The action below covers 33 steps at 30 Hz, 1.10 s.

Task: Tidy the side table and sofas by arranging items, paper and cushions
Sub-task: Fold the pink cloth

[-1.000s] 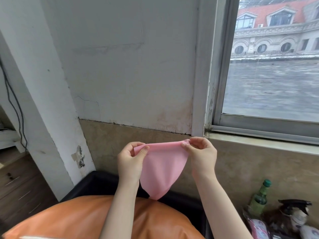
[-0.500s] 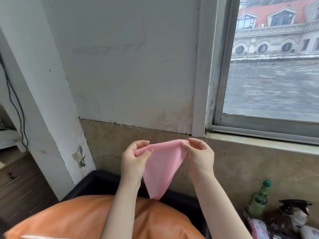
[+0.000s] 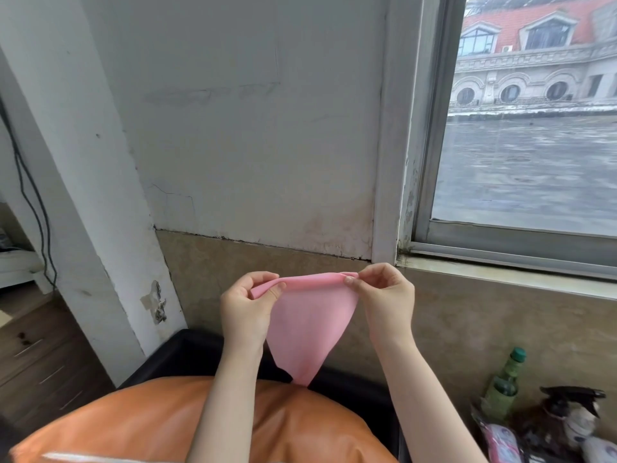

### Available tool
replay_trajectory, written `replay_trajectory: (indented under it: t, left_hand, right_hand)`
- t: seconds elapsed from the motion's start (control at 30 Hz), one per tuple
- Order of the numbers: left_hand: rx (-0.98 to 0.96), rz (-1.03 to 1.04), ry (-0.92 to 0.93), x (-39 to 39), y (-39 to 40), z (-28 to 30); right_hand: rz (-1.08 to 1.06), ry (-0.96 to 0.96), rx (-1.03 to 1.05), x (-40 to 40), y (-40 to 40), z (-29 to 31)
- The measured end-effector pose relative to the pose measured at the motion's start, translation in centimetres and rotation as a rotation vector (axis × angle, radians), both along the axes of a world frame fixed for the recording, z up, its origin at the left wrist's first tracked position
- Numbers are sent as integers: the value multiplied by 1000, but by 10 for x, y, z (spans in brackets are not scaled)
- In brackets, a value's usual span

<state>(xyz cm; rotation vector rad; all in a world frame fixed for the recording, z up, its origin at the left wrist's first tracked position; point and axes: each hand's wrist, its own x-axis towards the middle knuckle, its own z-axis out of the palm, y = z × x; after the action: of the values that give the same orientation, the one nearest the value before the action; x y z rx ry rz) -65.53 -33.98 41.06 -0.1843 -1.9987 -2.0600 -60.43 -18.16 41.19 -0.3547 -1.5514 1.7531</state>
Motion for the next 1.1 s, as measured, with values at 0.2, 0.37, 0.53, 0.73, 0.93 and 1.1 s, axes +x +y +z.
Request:
replay_trajectory:
  t: [0.2, 0.37, 0.53, 0.73, 0.93, 1.1]
  left_hand:
    - [115, -50, -52, 1, -2, 2]
    - [231, -86, -93, -1, -5, 2]
    - [249, -58, -62, -2, -5, 4]
    - [234, 19, 22, 0, -5, 13]
    - [225, 26, 64, 3, -1, 16]
    - [152, 31, 104, 4, 1, 15]
  right_hand:
    - [54, 67, 39, 4, -1, 5]
    - [57, 45, 19, 3, -1, 4]
    - [85, 45, 21, 3, -2, 6]
    - [42, -4, 165, 3, -4, 7]
    - [-52, -131, 319, 0, -4, 5]
    - [-54, -237, 346, -2, 1, 4]
